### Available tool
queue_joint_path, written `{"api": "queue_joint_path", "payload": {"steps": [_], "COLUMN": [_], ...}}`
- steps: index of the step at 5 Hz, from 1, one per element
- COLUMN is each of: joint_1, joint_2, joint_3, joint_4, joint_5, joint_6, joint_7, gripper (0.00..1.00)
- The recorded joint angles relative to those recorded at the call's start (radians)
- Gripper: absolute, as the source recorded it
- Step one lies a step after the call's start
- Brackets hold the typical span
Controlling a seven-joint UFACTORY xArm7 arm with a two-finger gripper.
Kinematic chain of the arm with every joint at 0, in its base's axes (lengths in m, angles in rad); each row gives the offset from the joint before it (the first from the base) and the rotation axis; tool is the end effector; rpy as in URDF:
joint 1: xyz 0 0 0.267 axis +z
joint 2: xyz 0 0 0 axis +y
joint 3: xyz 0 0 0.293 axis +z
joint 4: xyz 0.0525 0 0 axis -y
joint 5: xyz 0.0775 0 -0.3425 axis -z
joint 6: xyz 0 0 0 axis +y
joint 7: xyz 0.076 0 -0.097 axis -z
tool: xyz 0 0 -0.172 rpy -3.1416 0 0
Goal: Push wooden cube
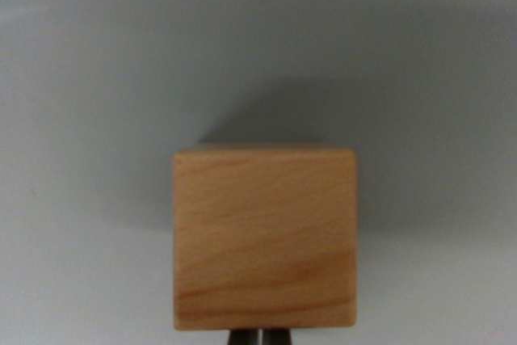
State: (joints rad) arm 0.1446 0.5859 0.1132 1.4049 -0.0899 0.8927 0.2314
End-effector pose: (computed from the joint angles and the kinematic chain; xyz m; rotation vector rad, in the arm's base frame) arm 0.5499 0.1341 0.0326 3.1167 0.1071 -0.1024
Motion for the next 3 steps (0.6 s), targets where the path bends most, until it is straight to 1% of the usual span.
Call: {"api": "queue_joint_path", "payload": {"steps": [1,2,3], "joint_1": [0.0007,0.0007,0.0015], "joint_2": [0.028,0.028,0.055], "joint_3": [-0.003,-0.003,-0.007], "joint_4": [0.047,0.047,0.092], "joint_5": [-0.0001,-0.0001,-0.0002], "joint_6": [0.019,0.019,0.037], "joint_7": [-0.005,-0.005,-0.010], "gripper": [1.00,1.00,1.00]}}
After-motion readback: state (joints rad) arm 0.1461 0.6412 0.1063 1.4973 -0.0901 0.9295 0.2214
